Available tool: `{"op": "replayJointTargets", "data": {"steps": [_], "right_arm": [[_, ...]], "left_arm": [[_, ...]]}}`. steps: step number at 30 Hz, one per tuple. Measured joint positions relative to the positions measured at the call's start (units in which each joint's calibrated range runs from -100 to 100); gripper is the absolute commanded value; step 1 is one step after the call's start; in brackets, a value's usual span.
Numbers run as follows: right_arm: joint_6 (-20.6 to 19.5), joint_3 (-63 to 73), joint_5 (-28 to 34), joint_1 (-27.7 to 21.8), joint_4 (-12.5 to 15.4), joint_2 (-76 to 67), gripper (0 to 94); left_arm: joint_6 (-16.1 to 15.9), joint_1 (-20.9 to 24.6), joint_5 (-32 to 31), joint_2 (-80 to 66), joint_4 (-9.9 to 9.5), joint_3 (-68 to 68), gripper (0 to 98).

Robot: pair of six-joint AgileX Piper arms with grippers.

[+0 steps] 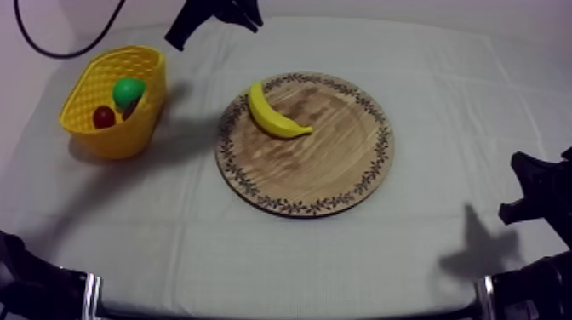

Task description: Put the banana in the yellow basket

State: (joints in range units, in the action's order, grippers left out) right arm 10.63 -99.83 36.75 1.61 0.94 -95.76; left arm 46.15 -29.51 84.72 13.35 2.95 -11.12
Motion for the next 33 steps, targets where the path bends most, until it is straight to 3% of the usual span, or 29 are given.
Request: {"op": "replayJointTargets", "data": {"steps": [3, 9, 18, 25, 33], "right_arm": [[0.00, 0.00, 0.00, 0.00, 0.00, 0.00, 0.3], [0.00, 0.00, 0.00, 0.00, 0.00, 0.00, 0.3], [0.00, 0.00, 0.00, 0.00, 0.00, 0.00, 0.3], [0.00, 0.00, 0.00, 0.00, 0.00, 0.00, 0.3], [0.00, 0.00, 0.00, 0.00, 0.00, 0.00, 0.3]], "left_arm": [[2.19, 0.08, 0.55, 0.29, 0.10, 1.54, 10.7], [4.49, -0.03, 2.26, 0.47, 0.73, 2.27, 44.8], [3.61, -0.03, 3.60, 0.47, 1.37, 1.09, 78.8], [1.02, 0.55, 4.25, 0.55, 2.05, 0.51, 88.3], [-1.76, 0.85, 4.95, 2.30, 2.27, 1.55, 91.0]]}}
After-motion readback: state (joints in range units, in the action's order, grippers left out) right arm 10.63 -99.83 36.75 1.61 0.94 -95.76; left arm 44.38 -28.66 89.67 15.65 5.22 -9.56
